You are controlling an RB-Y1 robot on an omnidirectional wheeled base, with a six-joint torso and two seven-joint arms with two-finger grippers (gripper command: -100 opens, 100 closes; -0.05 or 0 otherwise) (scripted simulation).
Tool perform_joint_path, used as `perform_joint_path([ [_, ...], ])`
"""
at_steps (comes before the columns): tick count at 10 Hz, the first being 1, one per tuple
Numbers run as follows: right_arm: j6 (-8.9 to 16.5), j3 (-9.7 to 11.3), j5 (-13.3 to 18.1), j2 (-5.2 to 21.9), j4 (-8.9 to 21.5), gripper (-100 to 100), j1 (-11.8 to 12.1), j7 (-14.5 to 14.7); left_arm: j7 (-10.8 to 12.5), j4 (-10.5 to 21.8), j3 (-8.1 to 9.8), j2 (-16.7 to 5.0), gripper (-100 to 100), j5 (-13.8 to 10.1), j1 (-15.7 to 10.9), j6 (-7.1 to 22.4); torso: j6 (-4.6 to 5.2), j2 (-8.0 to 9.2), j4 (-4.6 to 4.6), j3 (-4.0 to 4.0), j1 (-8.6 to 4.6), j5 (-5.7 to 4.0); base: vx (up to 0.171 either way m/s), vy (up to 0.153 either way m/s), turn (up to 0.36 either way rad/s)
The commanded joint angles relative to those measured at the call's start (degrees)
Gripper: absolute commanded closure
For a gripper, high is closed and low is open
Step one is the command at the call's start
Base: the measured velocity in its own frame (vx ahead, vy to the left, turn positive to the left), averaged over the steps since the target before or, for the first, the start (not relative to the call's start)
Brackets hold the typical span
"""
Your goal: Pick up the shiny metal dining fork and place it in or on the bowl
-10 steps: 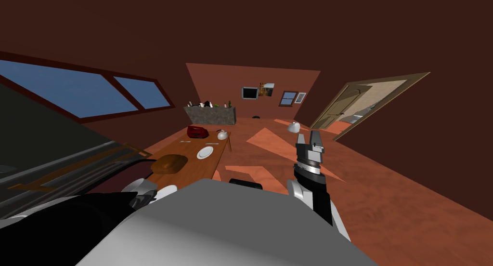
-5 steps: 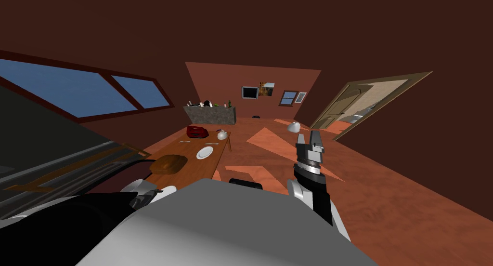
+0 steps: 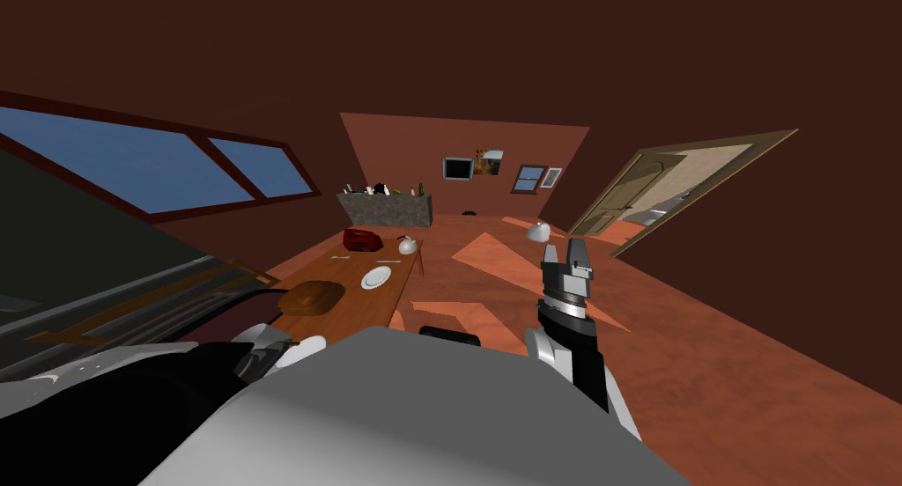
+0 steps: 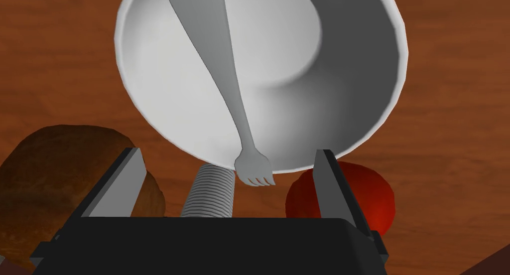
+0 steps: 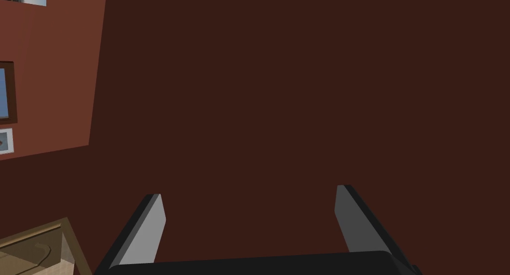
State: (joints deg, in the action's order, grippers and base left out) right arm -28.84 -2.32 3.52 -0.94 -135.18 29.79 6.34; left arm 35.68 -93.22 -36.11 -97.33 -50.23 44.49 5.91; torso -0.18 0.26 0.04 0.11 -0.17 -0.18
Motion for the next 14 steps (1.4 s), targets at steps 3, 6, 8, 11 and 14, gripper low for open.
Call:
perform_joint_path([
  [3, 0.0, 0.0, 0.0, 0.0, 0.0, 0, 0.0, 0.0, 1.3, -2.7, -1.07, -5.5, -100, -2.8, -0.4, -1.2, 0.00, -0.02, 0.00, -0.01, 0.00, 0.00, -0.028, 0.000, 0.013],
  [6, 0.0, 0.0, 0.0, 0.0, 0.0, 0, 0.0, 0.0, 2.2, -4.4, -1.03, -8.4, -100, -4.0, 0.0, -1.7, 0.00, -0.06, -0.01, -0.03, 0.00, 0.01, -0.018, 0.002, 0.009],
  [8, 0.0, 0.0, 0.0, 0.0, 0.0, 0, 0.0, 0.0, 2.2, -4.6, -1.21, -8.9, -100, -4.4, -0.2, -1.7, 0.00, -0.04, -0.01, -0.02, 0.00, 0.00, -0.019, 0.001, 0.007],
  [11, 0.0, 0.0, 0.0, 0.0, 0.0, 0, 0.0, 0.0, 2.2, -4.7, -1.21, -9.0, 0, -4.4, -0.2, -1.8, -0.01, -0.11, -0.02, -0.06, 0.01, 0.02, 0.000, 0.000, 0.000],
  [14, 0.0, 0.0, 0.0, 0.0, 0.0, 0, 0.0, 0.0, 2.2, -4.7, -1.21, -9.0, 0, -4.4, -0.2, -1.8, -0.01, -0.12, -0.03, -0.07, 0.01, 0.02, 0.000, 0.000, 0.000],
])
